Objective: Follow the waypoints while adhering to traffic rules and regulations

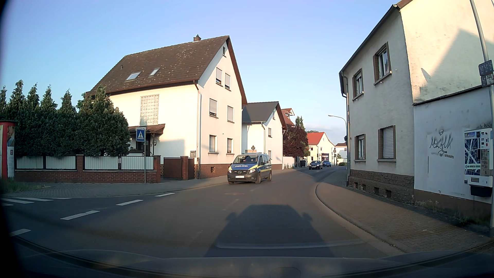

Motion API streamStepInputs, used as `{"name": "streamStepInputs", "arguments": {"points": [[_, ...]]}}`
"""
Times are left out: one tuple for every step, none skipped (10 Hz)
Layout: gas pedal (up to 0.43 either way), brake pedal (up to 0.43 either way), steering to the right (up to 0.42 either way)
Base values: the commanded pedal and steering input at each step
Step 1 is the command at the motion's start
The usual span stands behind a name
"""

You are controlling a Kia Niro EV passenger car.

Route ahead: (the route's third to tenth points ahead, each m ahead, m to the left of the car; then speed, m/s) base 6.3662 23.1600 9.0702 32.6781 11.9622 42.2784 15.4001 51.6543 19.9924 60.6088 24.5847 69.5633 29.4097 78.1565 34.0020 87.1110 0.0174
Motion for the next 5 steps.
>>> {"name": "streamStepInputs", "arguments": {"points": [[0.000,0.238,-0.045],[0.000,0.238,-0.045],[0.000,0.238,-0.045],[0.000,0.238,-0.045],[0.000,0.238,-0.045]]}}
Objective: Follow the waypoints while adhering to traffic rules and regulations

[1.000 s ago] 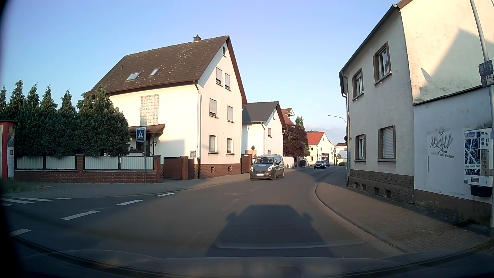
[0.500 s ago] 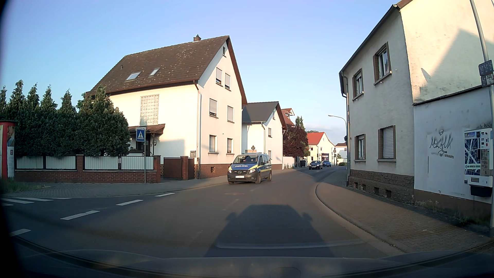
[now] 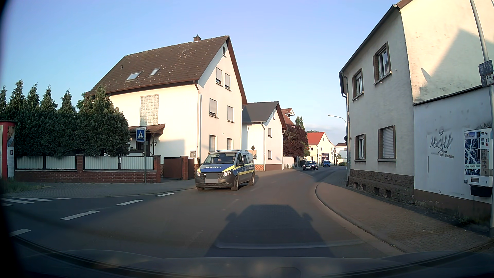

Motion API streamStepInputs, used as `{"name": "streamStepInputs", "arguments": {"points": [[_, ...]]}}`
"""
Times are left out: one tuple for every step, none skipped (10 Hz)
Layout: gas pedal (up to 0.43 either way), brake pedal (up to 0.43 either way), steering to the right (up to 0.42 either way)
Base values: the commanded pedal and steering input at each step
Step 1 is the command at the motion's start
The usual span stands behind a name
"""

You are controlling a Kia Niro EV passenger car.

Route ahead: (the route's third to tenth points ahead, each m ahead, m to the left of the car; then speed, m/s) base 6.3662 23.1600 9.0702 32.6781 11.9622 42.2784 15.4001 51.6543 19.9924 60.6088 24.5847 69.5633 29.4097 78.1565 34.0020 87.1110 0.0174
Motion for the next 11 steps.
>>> {"name": "streamStepInputs", "arguments": {"points": [[0.000,0.238,-0.045],[0.000,0.238,-0.045],[0.000,0.238,-0.045],[0.000,0.238,-0.045],[0.000,0.238,-0.045],[0.000,0.238,-0.045],[0.000,0.238,-0.045],[0.000,0.238,-0.045],[0.000,0.238,-0.045],[0.000,0.238,-0.045],[0.000,0.238,-0.045]]}}
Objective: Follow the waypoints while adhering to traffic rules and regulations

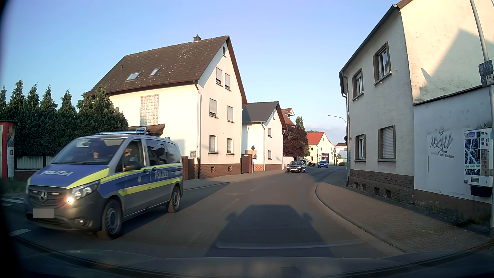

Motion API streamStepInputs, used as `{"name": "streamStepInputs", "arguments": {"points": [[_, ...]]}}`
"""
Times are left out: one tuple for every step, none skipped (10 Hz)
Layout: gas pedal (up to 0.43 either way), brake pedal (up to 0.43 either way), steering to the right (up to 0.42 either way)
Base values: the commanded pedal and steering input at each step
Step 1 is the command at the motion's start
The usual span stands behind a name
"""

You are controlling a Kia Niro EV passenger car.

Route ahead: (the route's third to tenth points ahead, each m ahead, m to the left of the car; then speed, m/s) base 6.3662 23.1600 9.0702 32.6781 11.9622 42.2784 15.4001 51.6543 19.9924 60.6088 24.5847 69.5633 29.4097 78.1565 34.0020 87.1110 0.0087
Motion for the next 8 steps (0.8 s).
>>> {"name": "streamStepInputs", "arguments": {"points": [[0.000,0.238,-0.045],[0.000,0.238,-0.045],[0.000,0.238,-0.045],[0.000,0.238,-0.045],[0.000,0.238,-0.045],[0.000,0.238,-0.045],[0.000,0.238,-0.045],[0.000,0.238,-0.045]]}}
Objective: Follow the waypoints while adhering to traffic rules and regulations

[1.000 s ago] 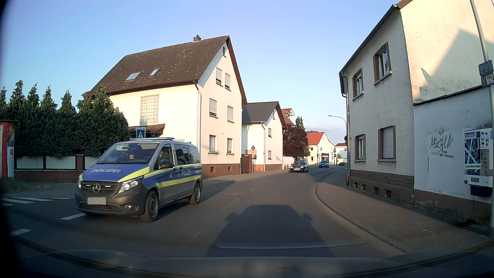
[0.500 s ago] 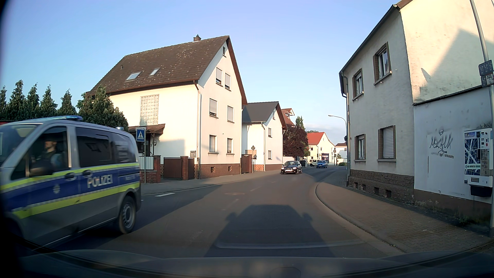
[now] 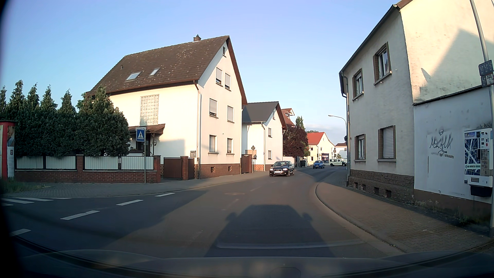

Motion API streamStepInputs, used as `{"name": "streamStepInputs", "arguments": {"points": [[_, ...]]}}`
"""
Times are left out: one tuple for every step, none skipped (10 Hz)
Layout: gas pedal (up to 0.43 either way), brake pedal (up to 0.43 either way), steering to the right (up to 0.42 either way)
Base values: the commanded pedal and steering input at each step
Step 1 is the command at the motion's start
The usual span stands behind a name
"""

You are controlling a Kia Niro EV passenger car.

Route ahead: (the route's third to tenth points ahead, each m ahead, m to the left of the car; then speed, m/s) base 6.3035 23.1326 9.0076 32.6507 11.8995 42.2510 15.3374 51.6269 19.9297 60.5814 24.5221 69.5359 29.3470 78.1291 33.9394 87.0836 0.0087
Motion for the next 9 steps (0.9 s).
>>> {"name": "streamStepInputs", "arguments": {"points": [[0.000,0.238,-0.045],[0.000,0.238,-0.045],[0.000,0.238,-0.045],[0.000,0.238,-0.045],[0.000,0.238,-0.045],[0.000,0.238,-0.045],[0.000,0.238,-0.045],[0.000,0.238,-0.045],[0.000,0.238,-0.045]]}}
